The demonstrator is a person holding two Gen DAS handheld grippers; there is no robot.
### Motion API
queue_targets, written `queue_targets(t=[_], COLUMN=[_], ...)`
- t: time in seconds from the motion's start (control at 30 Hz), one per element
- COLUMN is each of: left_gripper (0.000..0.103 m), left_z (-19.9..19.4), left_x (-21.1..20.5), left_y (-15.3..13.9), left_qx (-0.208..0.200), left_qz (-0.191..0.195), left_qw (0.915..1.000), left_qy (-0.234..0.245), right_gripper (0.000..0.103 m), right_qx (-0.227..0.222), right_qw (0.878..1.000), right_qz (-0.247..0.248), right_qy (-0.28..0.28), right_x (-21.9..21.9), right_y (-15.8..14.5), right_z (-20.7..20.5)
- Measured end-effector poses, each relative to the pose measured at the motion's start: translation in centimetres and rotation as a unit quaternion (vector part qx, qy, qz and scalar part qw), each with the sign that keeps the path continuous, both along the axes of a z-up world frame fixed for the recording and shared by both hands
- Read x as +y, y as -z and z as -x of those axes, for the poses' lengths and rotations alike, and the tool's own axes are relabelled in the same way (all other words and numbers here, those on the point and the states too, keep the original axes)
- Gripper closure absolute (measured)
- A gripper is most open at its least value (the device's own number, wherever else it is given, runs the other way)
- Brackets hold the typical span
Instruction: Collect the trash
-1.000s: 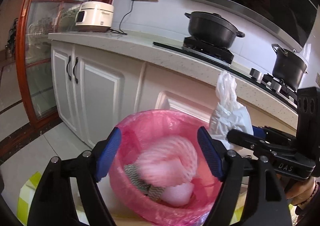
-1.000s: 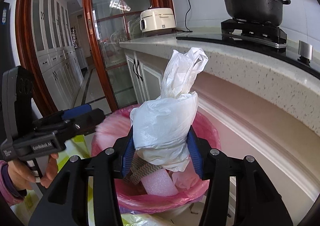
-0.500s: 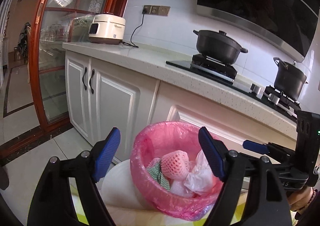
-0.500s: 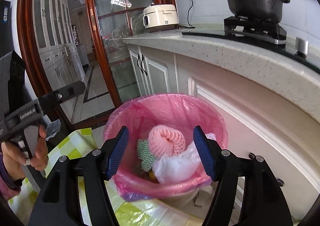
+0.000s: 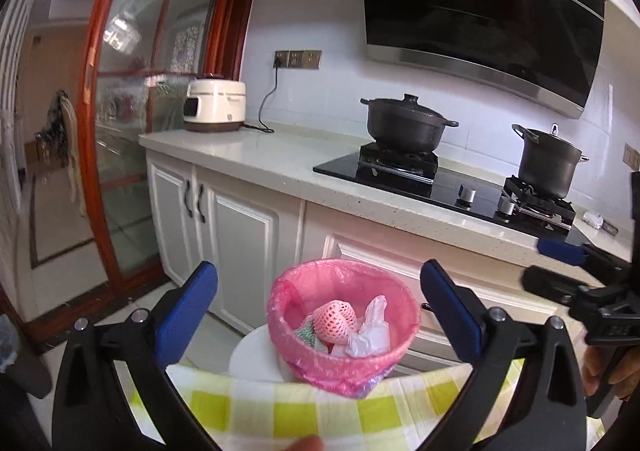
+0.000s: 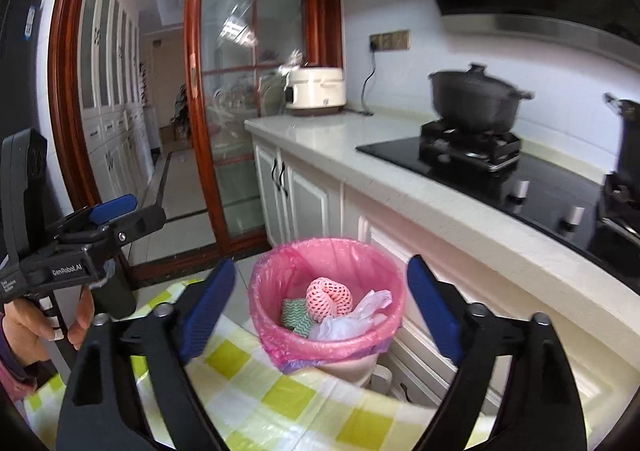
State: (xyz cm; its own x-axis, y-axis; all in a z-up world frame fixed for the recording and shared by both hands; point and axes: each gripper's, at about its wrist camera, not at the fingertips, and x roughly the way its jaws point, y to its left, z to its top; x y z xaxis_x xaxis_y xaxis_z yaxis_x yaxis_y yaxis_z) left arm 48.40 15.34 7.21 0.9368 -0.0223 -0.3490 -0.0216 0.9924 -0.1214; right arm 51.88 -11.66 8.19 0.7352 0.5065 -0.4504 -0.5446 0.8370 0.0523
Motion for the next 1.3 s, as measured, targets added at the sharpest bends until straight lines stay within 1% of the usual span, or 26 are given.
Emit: queue_targets(t=[0.07, 0.13, 0.2, 0.33, 0.43, 0.5, 0.63, 0.83, 1.07, 1.3], left_gripper=[0.005, 0.005, 0.005, 0.005, 0.005, 0.005, 0.005, 0.005, 0.005, 0.005], left_z=[2.2, 4.6, 6.8, 11.3, 15.0, 16.6, 19.5, 21.8, 22.6, 23.6], left_x=[-0.4, -0.9, -1.5, -3.1, -4.5, -5.3, -6.3, -6.6, -7.4, -7.9], left_y=[-1.4, -2.8, -3.8, -5.4, -6.0, -6.0, -5.5, -4.5, -3.7, -3.8], left_qx=[0.002, 0.007, 0.001, -0.016, -0.021, -0.021, -0.017, -0.002, 0.011, 0.006], left_qz=[-0.004, -0.011, -0.023, -0.046, -0.047, -0.048, -0.047, -0.027, -0.035, -0.03], left_qw=[1.0, 0.9999, 0.9997, 0.9986, 0.9986, 0.9986, 0.9986, 0.9995, 0.9993, 0.9994], left_qy=[-0.005, 0.003, 0.002, -0.02, -0.015, -0.01, -0.016, -0.016, -0.001, 0.019], right_gripper=[0.018, 0.018, 0.018, 0.018, 0.018, 0.018, 0.018, 0.018, 0.018, 0.018], right_qx=[0.006, 0.011, 0.013, 0.006, 0.0, 0.006, 0.007, 0.021, 0.02, 0.021], right_qw=[1.0, 0.999, 0.999, 0.998, 0.997, 0.997, 0.997, 0.997, 0.997, 0.997], right_qz=[0.008, 0.011, 0.019, 0.023, 0.017, 0.011, 0.014, -0.014, -0.023, -0.018], right_qy=[0.017, 0.032, 0.048, 0.064, 0.073, 0.074, 0.074, 0.077, 0.077, 0.07], right_x=[-0.9, -1.7, -2.4, -3.3, -3.6, -3.9, -4.1, -5.6, -6.2, -5.7], right_y=[-1.0, -1.8, -2.7, -4.0, -4.6, -4.5, -4.1, -3.8, -4.0, -3.9], right_z=[2.2, 4.4, 6.6, 11.3, 14.3, 16.1, 18.7, 21.3, 22.6, 23.2])
